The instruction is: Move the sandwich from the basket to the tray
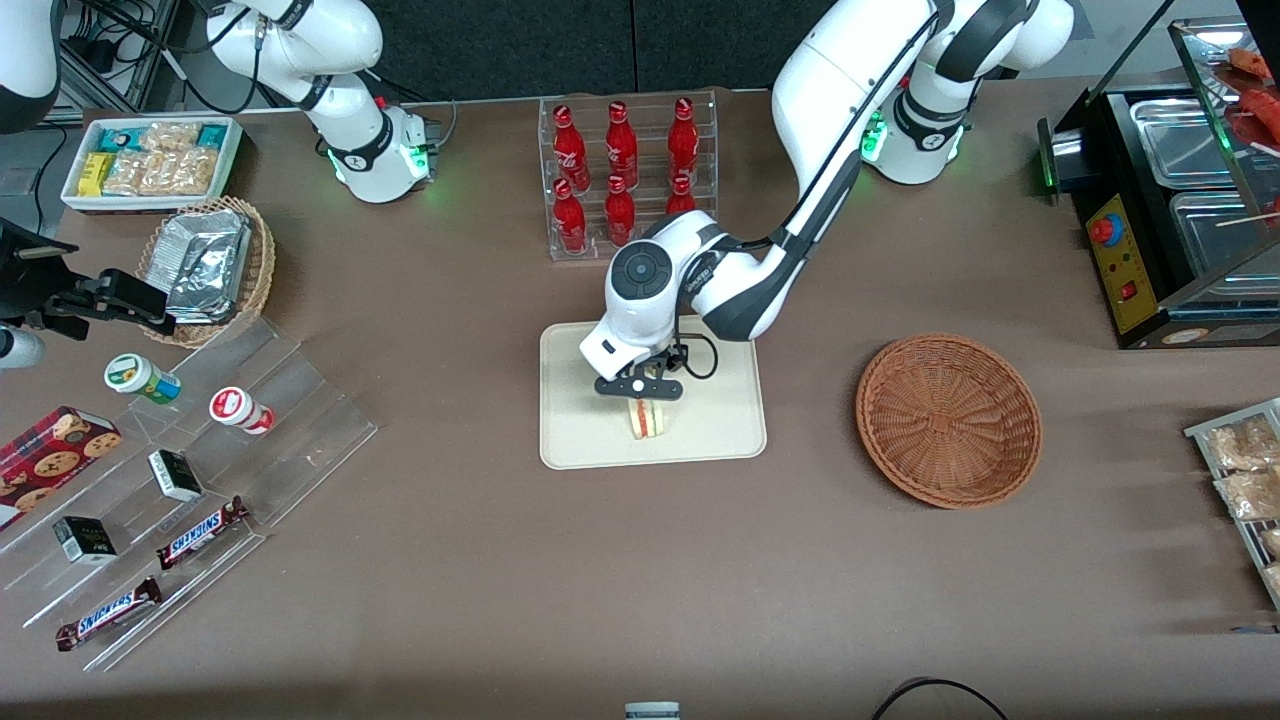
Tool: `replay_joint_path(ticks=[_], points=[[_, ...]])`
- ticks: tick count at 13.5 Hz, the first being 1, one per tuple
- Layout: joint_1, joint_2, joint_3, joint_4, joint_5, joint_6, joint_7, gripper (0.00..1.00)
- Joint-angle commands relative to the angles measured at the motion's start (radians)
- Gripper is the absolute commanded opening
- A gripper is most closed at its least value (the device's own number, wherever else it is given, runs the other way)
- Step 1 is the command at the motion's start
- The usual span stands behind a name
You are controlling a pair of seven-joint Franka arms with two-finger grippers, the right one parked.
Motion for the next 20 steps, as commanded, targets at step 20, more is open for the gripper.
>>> replay_joint_path(ticks=[20], points=[[0.517,-0.544,0.015,0.004,-0.006,-0.716,0.455,1.00]])
